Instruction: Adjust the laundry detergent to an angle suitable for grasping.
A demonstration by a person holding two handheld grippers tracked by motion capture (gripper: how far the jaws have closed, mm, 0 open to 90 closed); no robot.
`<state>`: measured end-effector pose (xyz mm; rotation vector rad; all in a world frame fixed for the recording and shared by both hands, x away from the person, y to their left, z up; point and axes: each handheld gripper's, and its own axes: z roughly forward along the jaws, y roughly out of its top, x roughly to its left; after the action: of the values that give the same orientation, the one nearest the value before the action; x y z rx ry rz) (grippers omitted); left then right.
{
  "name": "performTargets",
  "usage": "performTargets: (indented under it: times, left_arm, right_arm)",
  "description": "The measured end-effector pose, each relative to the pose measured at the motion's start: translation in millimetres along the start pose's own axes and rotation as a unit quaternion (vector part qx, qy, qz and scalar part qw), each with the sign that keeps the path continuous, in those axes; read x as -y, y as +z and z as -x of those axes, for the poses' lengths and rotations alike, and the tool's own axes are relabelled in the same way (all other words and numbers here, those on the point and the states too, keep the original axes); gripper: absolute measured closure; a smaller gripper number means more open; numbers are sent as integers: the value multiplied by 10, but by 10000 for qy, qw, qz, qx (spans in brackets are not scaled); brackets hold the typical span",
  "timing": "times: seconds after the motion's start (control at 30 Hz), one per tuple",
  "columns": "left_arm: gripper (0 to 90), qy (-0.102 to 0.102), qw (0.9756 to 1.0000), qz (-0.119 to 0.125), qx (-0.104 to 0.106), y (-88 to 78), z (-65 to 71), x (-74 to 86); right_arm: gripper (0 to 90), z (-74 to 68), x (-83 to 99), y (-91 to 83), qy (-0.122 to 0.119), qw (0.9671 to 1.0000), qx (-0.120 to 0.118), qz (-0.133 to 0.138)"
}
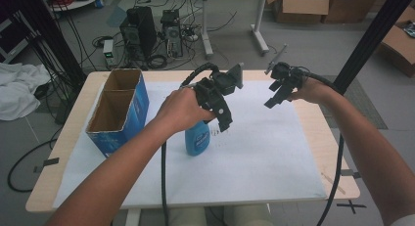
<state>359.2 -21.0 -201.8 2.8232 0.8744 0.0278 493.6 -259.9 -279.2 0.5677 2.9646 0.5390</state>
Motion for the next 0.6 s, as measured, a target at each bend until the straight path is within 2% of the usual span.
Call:
performTargets:
  times: [0.33,0.6]
  left_arm:
    - [221,-38,10000,61,-19,-42,25,-16]
    - [217,-220,9996,169,-92,-128,4,-16]
  right_arm:
    - [175,-14,4,-33,0,10000,20,22]
    - [175,-13,13,-36,-6,10000,23,26]
